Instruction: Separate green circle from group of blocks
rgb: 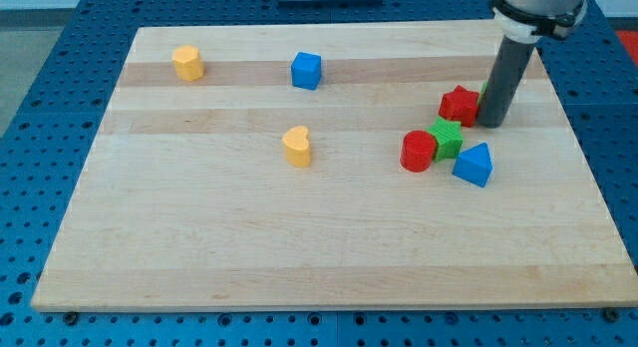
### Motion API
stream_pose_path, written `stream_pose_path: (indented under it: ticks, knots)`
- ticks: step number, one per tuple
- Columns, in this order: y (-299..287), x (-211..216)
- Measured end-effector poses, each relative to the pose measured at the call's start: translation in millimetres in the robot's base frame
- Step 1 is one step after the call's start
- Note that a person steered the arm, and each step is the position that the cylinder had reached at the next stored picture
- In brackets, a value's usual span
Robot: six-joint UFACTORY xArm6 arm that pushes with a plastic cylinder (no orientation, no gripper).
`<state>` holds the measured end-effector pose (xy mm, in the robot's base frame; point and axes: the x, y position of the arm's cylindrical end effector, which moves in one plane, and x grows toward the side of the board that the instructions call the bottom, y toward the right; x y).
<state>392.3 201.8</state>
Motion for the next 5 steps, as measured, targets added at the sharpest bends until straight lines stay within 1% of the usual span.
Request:
stream_pose_path:
  ticks: [1,2,3,4,5]
  knots:
    - [30.5,9.0]
    - [43.0,-55.7]
    - [31.8,-104.6]
    - [93.5,-41.8]
    - [95.1,-1.9]
